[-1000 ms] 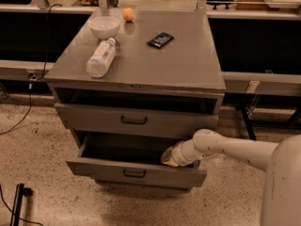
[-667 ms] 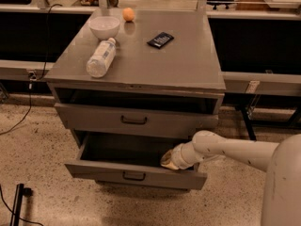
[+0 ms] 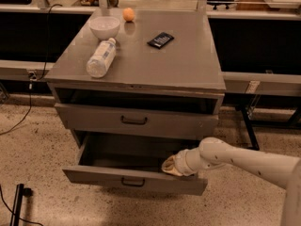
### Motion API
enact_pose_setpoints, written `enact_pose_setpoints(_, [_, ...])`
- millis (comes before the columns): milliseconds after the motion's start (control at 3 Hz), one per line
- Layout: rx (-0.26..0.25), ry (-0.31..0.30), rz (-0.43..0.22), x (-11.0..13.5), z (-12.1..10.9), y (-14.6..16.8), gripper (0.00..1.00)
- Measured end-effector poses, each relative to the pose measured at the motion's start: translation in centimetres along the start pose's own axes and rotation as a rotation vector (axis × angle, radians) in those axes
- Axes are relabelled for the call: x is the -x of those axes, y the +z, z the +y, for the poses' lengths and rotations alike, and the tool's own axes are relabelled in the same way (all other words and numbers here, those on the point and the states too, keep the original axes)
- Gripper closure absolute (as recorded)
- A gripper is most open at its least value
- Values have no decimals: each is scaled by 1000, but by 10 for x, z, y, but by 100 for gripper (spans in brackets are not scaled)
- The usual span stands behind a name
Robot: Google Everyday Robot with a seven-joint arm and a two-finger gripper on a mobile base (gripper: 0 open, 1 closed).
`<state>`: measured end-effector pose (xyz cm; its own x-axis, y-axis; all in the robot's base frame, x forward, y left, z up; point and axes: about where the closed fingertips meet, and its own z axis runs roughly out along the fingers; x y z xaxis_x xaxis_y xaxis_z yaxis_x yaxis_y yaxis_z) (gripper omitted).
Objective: Open middle drawer
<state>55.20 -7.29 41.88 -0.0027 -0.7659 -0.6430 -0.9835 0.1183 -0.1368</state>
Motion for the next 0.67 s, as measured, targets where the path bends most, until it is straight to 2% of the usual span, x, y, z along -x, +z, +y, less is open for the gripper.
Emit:
enact_pose_setpoints(333, [-22,-23,-14,-1,0,-9,100])
enact_pose_setpoints(667, [-22,-23,-15,-1,0,-9,100])
